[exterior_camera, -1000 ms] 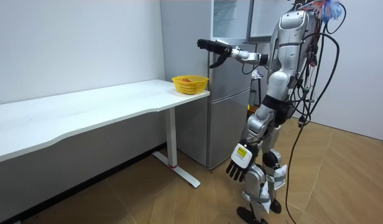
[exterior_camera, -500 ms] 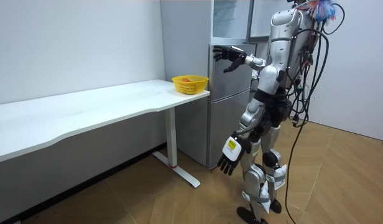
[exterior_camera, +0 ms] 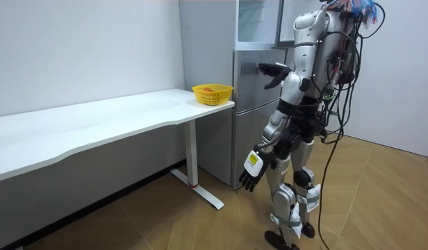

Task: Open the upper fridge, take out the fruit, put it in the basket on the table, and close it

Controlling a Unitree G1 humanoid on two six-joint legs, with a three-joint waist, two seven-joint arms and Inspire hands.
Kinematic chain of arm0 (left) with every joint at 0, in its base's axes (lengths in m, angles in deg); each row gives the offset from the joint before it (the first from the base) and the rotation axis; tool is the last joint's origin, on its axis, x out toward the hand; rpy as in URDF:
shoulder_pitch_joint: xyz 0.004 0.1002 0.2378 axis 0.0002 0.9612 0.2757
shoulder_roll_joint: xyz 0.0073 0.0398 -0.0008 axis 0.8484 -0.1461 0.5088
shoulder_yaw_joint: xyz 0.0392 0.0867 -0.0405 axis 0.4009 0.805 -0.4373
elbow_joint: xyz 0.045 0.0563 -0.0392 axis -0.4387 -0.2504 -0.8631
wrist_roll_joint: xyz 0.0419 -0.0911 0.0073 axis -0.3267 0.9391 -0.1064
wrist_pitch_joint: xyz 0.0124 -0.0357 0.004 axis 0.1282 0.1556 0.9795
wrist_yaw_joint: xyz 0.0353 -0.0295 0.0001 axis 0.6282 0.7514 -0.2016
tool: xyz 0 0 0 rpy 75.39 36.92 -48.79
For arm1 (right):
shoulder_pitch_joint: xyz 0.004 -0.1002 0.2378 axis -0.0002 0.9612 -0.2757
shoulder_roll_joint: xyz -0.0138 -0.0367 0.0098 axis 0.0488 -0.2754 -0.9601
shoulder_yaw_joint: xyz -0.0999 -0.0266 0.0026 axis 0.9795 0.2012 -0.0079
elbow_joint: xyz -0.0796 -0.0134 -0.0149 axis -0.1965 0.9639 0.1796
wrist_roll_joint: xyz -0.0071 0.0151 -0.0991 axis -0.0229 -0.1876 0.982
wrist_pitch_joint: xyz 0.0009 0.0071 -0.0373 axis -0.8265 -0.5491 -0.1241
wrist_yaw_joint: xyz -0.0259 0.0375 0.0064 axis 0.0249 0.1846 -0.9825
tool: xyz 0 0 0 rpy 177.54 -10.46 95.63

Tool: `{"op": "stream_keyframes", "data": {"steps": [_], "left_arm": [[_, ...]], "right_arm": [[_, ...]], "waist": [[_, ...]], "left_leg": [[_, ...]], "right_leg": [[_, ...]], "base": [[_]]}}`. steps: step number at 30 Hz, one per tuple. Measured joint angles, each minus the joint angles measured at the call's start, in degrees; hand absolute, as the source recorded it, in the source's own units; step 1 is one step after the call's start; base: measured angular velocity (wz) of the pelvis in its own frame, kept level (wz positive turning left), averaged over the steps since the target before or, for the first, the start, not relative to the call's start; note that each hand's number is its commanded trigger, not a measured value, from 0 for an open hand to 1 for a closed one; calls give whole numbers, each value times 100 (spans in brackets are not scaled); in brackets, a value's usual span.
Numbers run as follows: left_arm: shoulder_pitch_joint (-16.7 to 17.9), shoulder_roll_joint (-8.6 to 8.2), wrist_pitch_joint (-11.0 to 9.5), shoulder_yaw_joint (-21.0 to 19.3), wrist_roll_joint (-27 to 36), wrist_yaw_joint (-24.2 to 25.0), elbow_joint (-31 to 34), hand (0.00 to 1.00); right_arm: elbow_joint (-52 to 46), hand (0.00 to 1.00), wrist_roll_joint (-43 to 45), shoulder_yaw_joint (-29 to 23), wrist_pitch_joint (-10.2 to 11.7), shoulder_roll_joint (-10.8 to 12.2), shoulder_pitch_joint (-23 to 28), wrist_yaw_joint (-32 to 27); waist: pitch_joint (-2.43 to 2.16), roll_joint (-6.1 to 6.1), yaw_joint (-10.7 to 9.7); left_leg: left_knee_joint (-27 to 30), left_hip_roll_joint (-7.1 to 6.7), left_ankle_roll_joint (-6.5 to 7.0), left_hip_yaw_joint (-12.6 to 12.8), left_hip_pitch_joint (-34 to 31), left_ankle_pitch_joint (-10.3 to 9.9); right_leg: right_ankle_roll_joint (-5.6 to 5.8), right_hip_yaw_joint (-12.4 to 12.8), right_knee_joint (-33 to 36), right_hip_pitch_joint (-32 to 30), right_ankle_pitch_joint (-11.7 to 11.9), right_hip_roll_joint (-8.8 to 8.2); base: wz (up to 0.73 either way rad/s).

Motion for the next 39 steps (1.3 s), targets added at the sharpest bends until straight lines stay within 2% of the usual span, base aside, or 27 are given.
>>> {"op": "stream_keyframes", "data": {"steps": [3,6,10,14,16,18,20,21,22,24,27,31,39], "left_arm": [[-4,-38,-11,-34,164,-76,-24,0],[34,-52,-18,-54,321,-227,63,0],[99,-64,-44,-91,393,-268,213,0],[142,-78,-95,-241,382,-380,196,0],[207,-82,-79,-381,315,-376,197,0],[288,-81,-39,-505,210,-374,199,0],[369,-84,144,-594,65,-374,187,0],[377,-87,265,-593,34,-374,196,0],[365,-88,313,-592,34,-374,200,0],[410,-87,475,-594,-49,-364,226,0],[384,-84,613,-609,-270,-291,226,0],[344,-86,690,-610,-362,-195,272,0],[356,-131,948,-589,-362,-124,298,0]], "right_arm": [[772,0,-411,-48,-110,1,13,-30],[1526,0,-812,-280,-170,71,39,-191],[2187,0,-1158,-472,-226,205,-30,-420],[3316,0,-1360,-619,-268,206,-132,-524],[3889,0,-1491,-653,-341,199,-223,-456],[4514,0,-1573,-655,-467,198,-336,-327],[5466,0,-1546,-647,-708,188,-460,-81],[5833,0,-1535,-648,-917,187,-461,32],[5940,0,-1529,-647,-1032,190,-491,94],[6117,0,-1519,-651,-1406,205,-471,357],[6124,0,-1520,-651,-1663,203,-498,610],[6141,0,-1520,-638,-1828,222,-630,805],[6190,0,-1567,-633,-2110,478,-742,1092]], "waist": [[13,-8,-32],[57,-45,-115],[56,-74,-139],[17,-124,-108],[32,-154,-117],[28,-173,-116],[26,-189,-122],[23,-189,-107],[22,-183,-103],[36,-157,-100],[41,-158,-72],[45,-180,-4],[55,-164,29]], "left_leg": [[-26,5,-1,34,-9,-1],[-76,-1,-1,30,-23,-1],[-41,-38,-1,32,-44,0],[-38,-45,-1,7,-48,0],[-37,-42,-2,12,-9,0],[-29,-44,-2,6,26,-1],[-29,-43,-3,-62,77,-2],[-27,-41,1,-112,96,-4],[-25,-42,5,-134,93,-8],[-21,-44,11,-140,79,-19],[-14,-46,19,-146,71,-24],[26,-55,21,-138,80,-24],[60,-59,22,-175,74,-28]], "right_leg": [[0,58,-2,-42,0,9],[-1,35,-8,-65,-2,8],[-2,13,-35,-71,-7,7],[-1,-37,-112,-19,-6,-2],[-1,-59,-126,31,-5,-6],[-1,-98,-192,117,-6,-15],[6,-158,-210,203,-13,-26],[16,-167,-208,215,-27,-41],[22,-184,-206,211,-33,-63],[25,-204,-191,203,-45,-82],[28,-222,-121,174,-63,-92],[33,-228,-83,155,-89,-79],[32,-231,-88,186,-100,-72]], "base": [[-15],[0],[1],[5],[2],[9],[19],[22],[18],[7],[0],[1],[3]]}}
